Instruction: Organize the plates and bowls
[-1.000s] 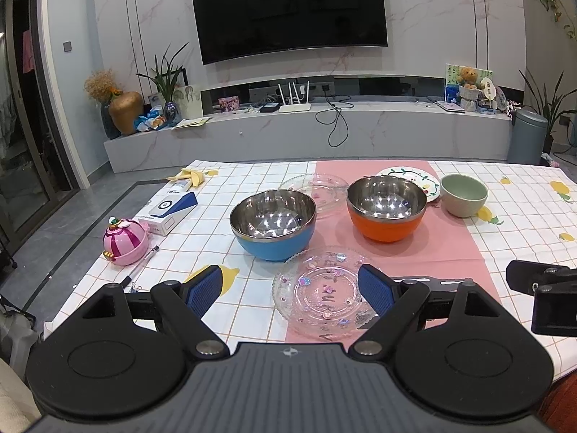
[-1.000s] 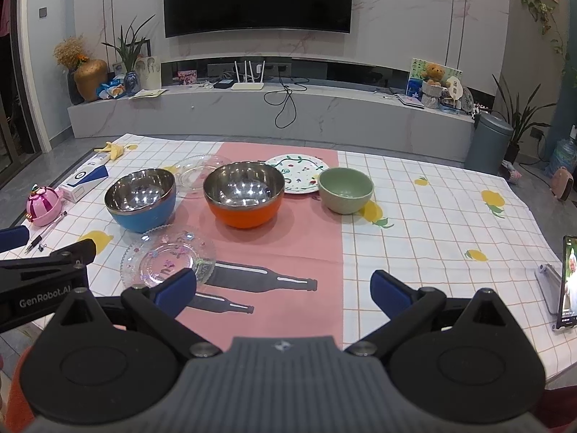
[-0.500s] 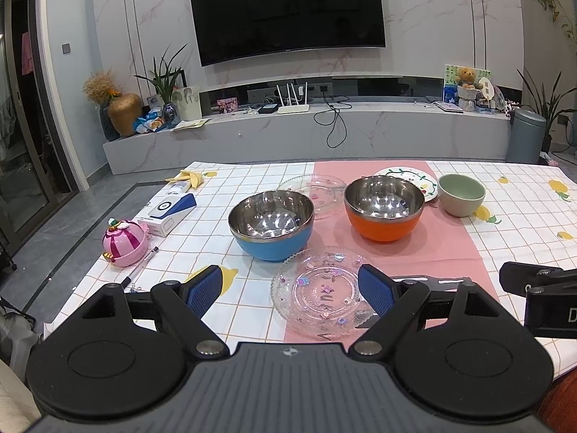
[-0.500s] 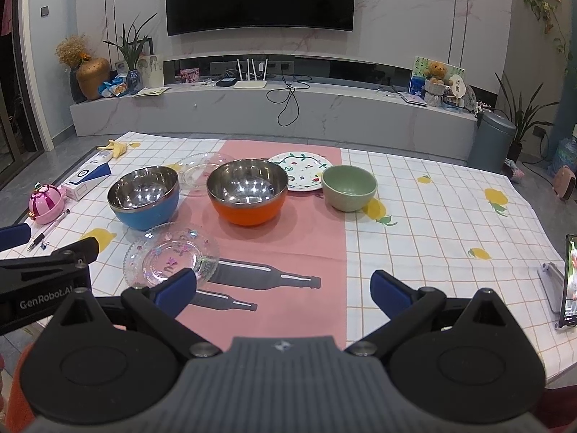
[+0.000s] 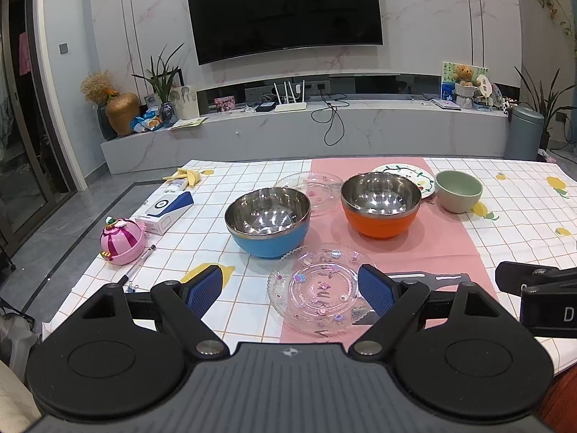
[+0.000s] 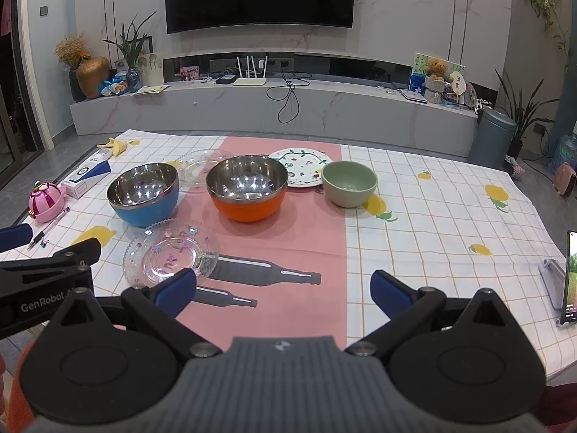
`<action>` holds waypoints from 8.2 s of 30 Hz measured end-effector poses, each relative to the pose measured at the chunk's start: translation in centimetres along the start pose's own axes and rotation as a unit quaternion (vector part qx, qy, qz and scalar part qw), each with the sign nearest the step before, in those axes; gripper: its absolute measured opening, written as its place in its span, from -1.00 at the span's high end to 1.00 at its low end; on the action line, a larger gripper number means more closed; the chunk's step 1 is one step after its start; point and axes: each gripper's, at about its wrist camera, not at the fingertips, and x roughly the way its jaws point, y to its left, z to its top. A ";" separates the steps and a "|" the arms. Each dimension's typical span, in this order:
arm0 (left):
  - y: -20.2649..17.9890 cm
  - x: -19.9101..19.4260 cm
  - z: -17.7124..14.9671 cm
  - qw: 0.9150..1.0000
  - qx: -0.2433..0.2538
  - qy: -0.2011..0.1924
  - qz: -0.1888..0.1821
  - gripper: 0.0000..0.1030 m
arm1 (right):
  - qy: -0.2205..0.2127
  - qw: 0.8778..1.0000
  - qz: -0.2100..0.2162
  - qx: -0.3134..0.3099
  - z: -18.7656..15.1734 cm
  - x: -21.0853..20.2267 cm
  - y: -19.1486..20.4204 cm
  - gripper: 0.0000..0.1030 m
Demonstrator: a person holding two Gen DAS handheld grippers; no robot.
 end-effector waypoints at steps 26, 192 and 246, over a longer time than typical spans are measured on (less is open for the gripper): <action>-0.4 0.0 -0.3 1.000 -0.001 0.003 -0.001 -0.93 | 0.009 1.000 0.000 0.002 -0.1 0.4 0.2 -0.95; 4.7 29.0 15.6 0.968 -0.066 0.170 -0.172 0.17 | 0.106 0.979 0.171 0.013 20.5 28.8 1.5 0.04; 11.0 31.7 16.0 0.945 -0.166 0.232 -0.160 0.69 | 0.195 0.961 0.178 0.079 22.0 33.8 4.3 0.82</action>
